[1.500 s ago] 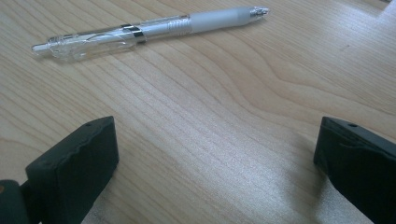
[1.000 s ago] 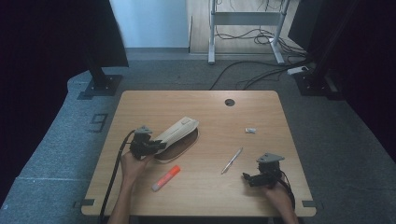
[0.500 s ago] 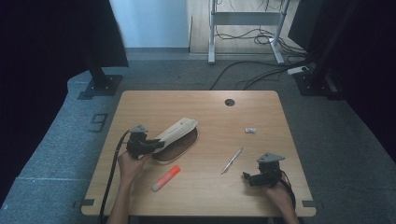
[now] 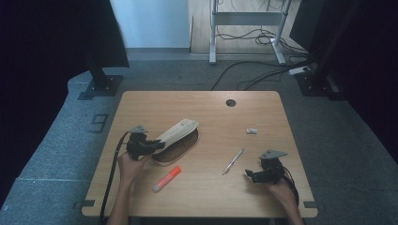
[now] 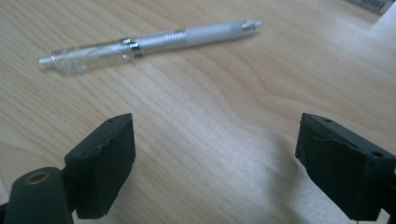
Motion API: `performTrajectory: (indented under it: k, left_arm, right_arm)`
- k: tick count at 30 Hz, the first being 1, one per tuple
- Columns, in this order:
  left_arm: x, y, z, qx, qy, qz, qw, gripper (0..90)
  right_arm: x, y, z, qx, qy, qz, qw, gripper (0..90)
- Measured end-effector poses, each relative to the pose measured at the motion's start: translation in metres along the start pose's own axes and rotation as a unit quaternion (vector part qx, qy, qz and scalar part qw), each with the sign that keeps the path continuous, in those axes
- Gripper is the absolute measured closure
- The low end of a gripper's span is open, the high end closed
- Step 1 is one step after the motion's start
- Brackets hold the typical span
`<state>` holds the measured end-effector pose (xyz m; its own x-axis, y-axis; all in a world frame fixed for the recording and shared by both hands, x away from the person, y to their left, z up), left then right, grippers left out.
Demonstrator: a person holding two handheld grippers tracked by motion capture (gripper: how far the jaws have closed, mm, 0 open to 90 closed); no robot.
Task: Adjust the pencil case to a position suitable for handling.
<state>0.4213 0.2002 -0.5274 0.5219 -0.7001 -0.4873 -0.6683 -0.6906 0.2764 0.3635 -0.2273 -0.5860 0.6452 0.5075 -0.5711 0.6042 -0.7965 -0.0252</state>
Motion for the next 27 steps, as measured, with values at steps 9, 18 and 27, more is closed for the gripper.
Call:
performTrajectory:
  k: [9,18,27]
  left_arm:
    - [0.000,0.001,0.000,0.003,-0.002,0.003,1.0000,75.4]
    - [0.000,0.001,0.000,0.005,-0.003,0.004,1.0000,75.3]
    - [0.001,0.002,0.000,0.007,-0.003,0.004,1.0000,75.4]
  right_arm:
    - [0.003,0.015,-0.016,-0.003,0.008,-0.002,1.0000,0.6]
    - [0.009,0.032,-0.037,-0.013,0.023,0.001,0.9997,0.0]
    - [0.017,0.049,-0.049,0.001,0.029,0.005,0.9996,3.2]
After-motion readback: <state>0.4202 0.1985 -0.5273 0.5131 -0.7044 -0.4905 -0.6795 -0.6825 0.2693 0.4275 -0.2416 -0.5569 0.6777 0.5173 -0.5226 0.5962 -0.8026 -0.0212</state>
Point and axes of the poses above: each handheld gripper's, and its own axes: x roughly forward along the jaws, z roughly out of its underside, y roughly to its right, the point moved 6 cm from there along x, roughly forward along the jaws, and after that the axes turned 10 degrees about y, right-handed, at the moved point
